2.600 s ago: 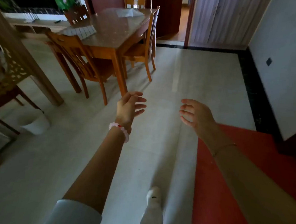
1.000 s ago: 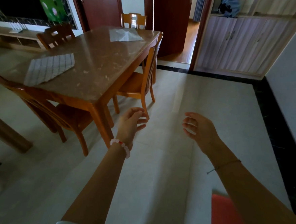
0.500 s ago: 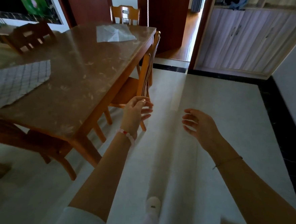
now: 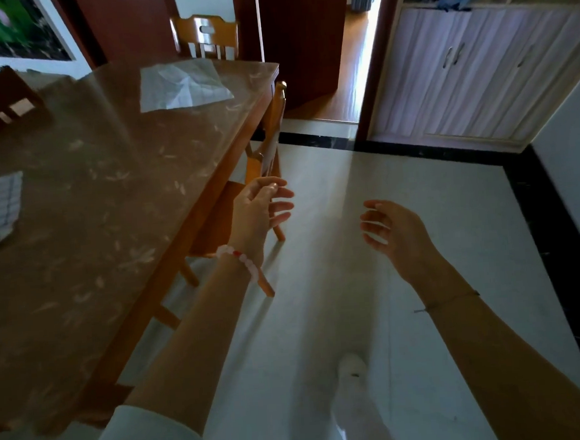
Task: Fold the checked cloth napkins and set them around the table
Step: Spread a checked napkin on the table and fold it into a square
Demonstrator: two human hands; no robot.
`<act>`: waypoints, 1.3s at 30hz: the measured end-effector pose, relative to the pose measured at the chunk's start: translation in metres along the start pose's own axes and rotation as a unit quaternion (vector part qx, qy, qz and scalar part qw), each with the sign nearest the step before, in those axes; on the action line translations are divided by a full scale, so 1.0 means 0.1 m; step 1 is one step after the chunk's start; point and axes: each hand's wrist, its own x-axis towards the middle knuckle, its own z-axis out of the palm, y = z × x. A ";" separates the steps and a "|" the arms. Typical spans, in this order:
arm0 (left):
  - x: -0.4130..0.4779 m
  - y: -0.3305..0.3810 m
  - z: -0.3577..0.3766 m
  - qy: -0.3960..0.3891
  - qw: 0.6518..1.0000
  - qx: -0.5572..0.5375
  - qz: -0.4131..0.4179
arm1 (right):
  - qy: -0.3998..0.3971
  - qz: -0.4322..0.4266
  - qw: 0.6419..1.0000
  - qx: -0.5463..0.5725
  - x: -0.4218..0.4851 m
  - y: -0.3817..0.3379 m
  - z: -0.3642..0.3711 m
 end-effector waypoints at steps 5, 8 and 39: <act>0.87 0.00 0.49 0.000 1.000 0.012 0.029 | -0.015 0.000 1.000 -0.007 0.99 -0.32 -0.13; 1.42 0.10 0.83 0.005 1.000 0.013 0.024 | -0.026 0.011 1.000 -0.008 1.61 -0.59 -0.21; 7.19 0.91 1.82 0.141 0.989 -0.005 0.038 | -0.166 0.033 0.981 -0.093 7.37 -2.46 1.32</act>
